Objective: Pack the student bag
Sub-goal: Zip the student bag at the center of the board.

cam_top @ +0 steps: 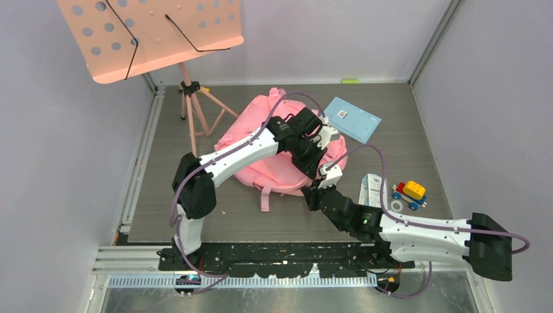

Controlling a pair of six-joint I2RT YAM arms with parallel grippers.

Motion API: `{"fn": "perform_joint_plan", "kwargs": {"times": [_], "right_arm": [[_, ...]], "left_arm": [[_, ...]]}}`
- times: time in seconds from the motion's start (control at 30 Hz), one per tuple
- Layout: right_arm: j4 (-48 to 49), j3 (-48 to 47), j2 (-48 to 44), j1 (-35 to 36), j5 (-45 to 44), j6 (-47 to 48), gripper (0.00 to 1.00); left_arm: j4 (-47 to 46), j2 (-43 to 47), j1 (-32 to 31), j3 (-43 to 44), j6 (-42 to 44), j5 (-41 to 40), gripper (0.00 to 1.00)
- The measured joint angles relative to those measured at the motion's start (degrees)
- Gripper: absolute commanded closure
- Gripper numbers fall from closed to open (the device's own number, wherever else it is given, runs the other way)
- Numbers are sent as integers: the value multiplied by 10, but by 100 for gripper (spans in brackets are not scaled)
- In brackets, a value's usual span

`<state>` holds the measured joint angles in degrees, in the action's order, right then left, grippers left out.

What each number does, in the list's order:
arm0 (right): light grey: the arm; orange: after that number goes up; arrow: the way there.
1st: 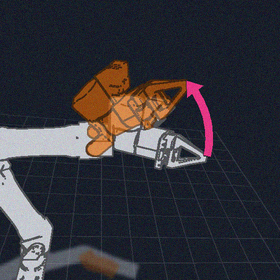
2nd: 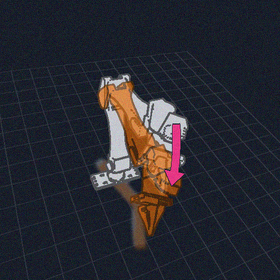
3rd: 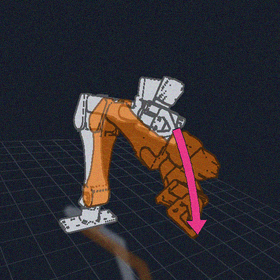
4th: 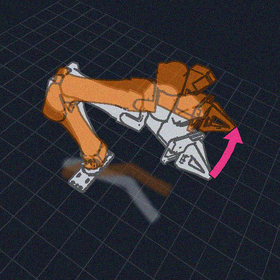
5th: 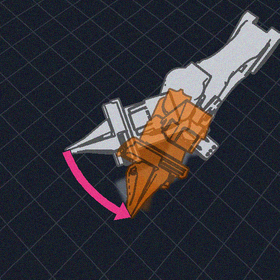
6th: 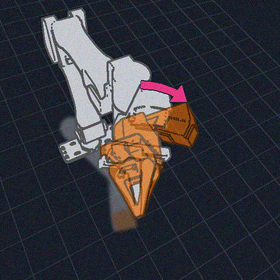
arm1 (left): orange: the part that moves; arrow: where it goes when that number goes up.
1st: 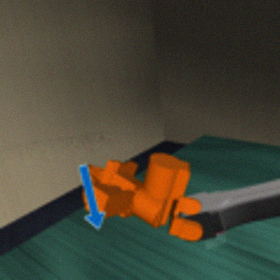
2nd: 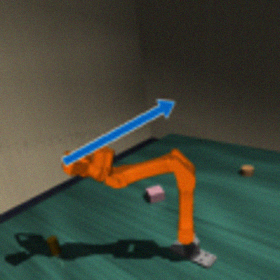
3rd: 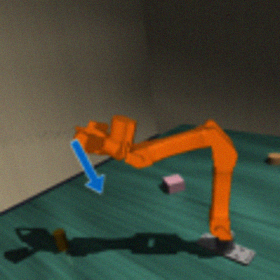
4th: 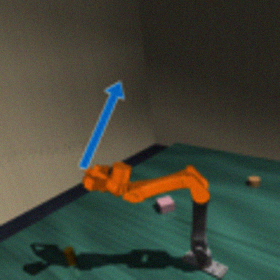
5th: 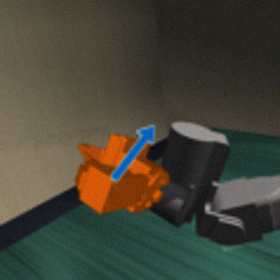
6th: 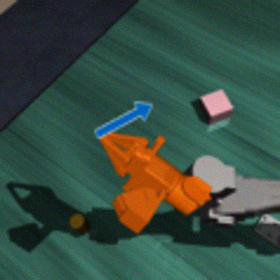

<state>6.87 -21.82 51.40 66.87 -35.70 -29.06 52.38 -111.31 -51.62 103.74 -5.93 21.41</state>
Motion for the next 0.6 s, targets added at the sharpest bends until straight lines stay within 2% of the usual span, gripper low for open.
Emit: {"fn": "perform_joint_plan", "kwargs": {"times": [0.2,0.6], "right_arm": [[67,1,54,5,3,-1,99],[144,12,102,29,-6,-14,100]], "left_arm": [[-54,-22,3,14,-34,18,100],[-160,-63,4,35,-92,22,100]]}}
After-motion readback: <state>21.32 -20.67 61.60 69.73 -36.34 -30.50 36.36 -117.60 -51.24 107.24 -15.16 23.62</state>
